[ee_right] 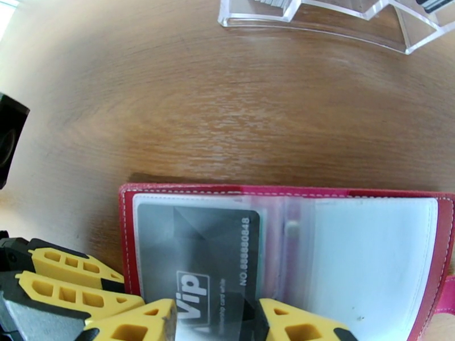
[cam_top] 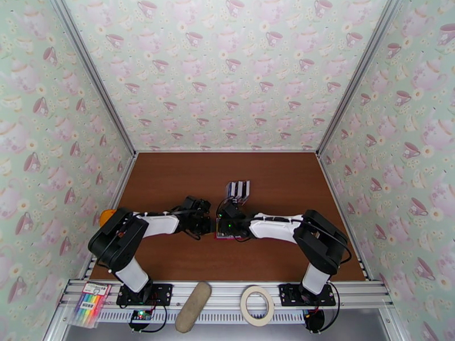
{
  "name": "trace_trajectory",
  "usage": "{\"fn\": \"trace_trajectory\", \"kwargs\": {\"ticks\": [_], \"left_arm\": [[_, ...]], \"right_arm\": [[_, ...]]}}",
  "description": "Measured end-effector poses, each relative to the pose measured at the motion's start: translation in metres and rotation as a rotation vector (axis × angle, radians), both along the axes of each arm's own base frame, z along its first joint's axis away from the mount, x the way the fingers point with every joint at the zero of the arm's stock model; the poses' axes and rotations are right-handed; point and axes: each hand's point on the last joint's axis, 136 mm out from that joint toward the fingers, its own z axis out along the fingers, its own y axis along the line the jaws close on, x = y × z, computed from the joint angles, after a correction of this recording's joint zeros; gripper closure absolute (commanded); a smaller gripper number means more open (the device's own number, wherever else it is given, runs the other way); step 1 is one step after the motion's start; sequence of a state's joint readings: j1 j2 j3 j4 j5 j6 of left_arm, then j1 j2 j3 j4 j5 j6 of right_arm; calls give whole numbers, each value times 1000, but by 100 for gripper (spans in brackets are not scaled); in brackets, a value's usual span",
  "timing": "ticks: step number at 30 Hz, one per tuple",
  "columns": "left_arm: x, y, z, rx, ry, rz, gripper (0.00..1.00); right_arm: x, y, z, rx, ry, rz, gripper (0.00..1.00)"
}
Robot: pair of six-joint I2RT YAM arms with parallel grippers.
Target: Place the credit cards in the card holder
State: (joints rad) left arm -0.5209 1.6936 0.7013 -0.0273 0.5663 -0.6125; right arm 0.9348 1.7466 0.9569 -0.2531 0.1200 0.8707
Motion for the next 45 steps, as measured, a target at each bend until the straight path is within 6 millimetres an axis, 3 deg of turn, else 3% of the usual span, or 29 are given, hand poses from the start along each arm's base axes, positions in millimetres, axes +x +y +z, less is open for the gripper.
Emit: {"fn": "trace_trajectory", "kwargs": {"ticks": [7, 13, 22, 29, 36, 45], "left_arm": [[8, 0, 1, 0, -2, 0, 80], [22, 2, 2, 19, -40, 12, 80], [32, 12, 4, 65, -87, 39, 78], [16, 18, 6, 81, -105, 28, 76], [-7, 10, 12, 64, -134, -24, 75], [-13, -5, 22, 33, -181, -68, 75]], "right_arm": [[2, -5, 2, -8, 0, -10, 57], [12, -14, 18, 13, -25, -35, 57], [27, -47, 41, 36, -76, -81, 58], [31, -74, 43, 34, -101, -97, 57], [28, -72, 40, 58, -110, -74, 57], [32, -67, 30, 63, -99, -65, 57]]}}
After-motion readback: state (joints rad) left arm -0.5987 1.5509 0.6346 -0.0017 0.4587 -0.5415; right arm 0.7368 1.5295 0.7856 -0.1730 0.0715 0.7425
